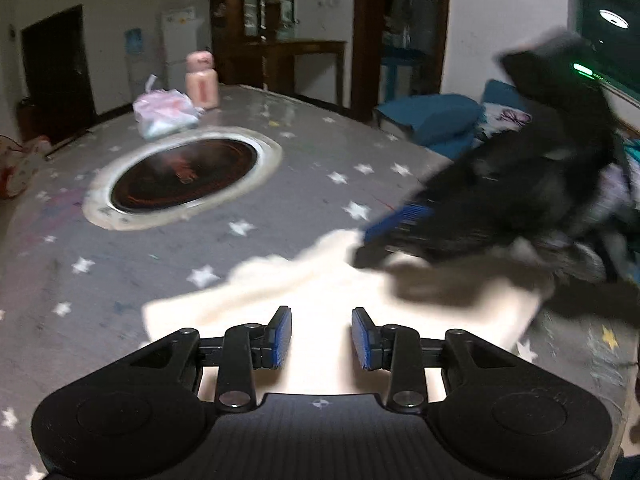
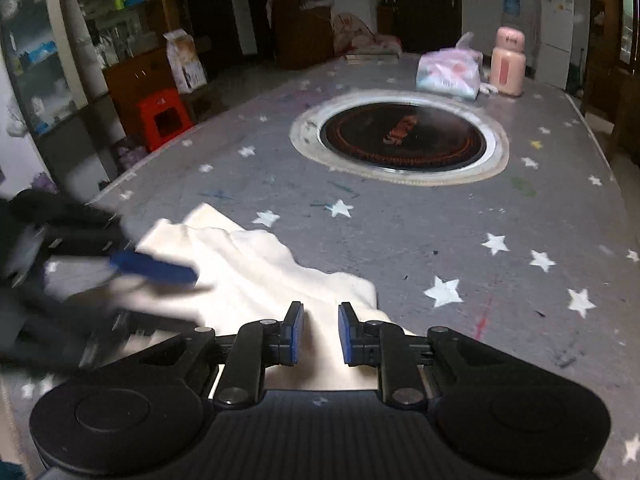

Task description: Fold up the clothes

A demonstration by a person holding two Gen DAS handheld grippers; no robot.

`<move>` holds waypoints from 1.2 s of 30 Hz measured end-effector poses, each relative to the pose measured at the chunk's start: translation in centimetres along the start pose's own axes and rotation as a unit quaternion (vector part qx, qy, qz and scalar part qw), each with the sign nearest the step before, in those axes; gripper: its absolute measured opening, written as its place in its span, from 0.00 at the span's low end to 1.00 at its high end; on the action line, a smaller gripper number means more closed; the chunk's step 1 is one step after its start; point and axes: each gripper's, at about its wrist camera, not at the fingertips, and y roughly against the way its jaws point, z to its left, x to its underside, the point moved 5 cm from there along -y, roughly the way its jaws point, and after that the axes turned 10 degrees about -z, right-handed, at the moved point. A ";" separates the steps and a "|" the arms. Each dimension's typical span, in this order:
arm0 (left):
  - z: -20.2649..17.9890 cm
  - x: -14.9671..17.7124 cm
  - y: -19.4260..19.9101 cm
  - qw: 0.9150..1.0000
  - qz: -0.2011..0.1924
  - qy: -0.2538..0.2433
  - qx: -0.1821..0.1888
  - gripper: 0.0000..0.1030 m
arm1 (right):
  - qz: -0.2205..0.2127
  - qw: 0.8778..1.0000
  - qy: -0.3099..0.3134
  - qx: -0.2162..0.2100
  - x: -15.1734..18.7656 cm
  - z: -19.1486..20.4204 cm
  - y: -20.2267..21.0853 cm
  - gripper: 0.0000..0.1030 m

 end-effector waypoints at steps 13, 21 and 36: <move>0.7 1.2 3.3 0.999 -0.013 0.028 -0.025 0.34 | -0.021 0.999 0.032 -0.016 1.1 1.9 5.3 0.15; 1.0 2.7 3.4 0.998 0.001 0.063 -0.028 0.33 | -0.013 0.998 0.057 -0.012 5.7 2.8 6.6 0.15; -4.8 4.0 8.0 0.996 0.029 0.063 0.064 0.35 | 0.036 0.998 0.033 -0.038 8.9 4.6 12.7 0.15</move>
